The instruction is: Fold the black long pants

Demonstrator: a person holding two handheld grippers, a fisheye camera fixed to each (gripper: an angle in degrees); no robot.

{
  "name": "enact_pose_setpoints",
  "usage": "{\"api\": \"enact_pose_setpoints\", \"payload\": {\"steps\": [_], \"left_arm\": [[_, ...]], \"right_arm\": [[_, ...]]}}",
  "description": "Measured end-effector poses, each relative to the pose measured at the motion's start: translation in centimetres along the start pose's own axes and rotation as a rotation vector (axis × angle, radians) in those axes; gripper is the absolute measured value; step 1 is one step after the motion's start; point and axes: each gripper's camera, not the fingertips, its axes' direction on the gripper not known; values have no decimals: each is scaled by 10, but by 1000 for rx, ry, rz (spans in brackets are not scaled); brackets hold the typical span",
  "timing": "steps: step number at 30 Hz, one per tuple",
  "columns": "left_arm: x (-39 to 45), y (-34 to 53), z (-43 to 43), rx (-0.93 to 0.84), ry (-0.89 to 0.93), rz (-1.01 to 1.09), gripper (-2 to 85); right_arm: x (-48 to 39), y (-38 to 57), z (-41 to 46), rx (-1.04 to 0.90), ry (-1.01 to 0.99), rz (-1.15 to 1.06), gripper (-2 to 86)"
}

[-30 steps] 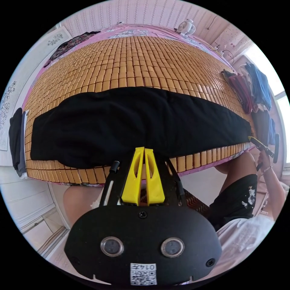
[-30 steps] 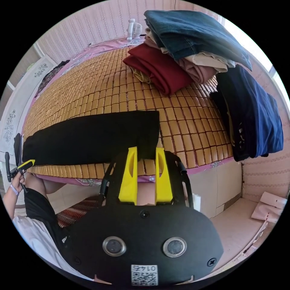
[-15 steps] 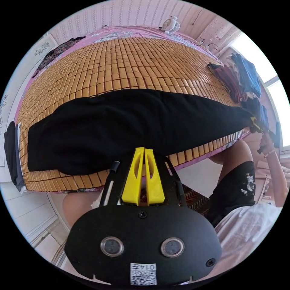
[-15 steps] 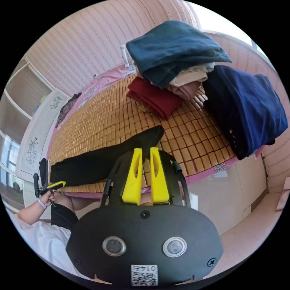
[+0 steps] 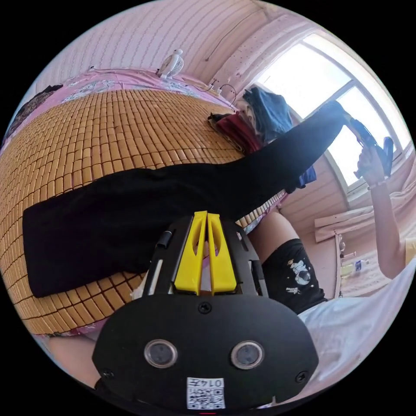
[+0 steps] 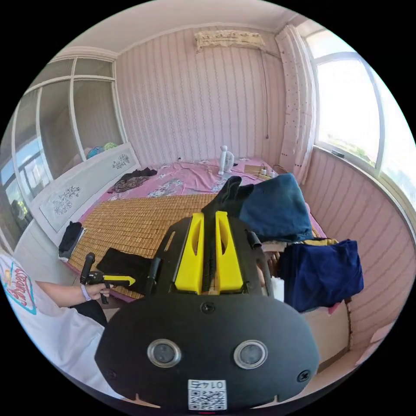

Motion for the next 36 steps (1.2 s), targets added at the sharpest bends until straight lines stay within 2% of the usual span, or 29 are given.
{"api": "enact_pose_setpoints", "payload": {"steps": [3,5,9,11,14,18,21,24,26,30,32,36], "left_arm": [[-21,25,-41,110,-8,-57,-10],[-46,53,-78,183,-77,-151,-9],[-83,92,-123,255,-210,-324,-7],[-105,110,-137,263,-264,-413,1],[-128,121,-138,245,-242,-503,35],[-136,120,-130,240,-239,-523,46],[-134,109,-122,251,-248,-506,39],[-118,91,-108,240,-226,-421,5],[-88,71,-88,206,-214,-288,-5],[-32,40,-40,100,-166,-69,-9],[-1,23,-14,60,-209,32,-10],[7,11,20,-83,-311,45,-10]], "right_arm": [[-76,-27,48,-56,-201,-124,43],[-153,-38,105,-122,-422,-195,48],[-281,-22,201,-218,-618,-299,65],[-340,5,272,-390,-685,-291,79],[-371,32,322,-565,-670,-285,88],[-363,37,328,-595,-648,-303,88],[-339,36,326,-614,-556,-325,82],[-316,39,325,-645,-436,-353,72],[-308,42,332,-697,-354,-386,52],[-324,27,360,-739,-311,-433,19],[-352,9,388,-755,-306,-485,6],[-398,-13,437,-801,-277,-593,0]]}}
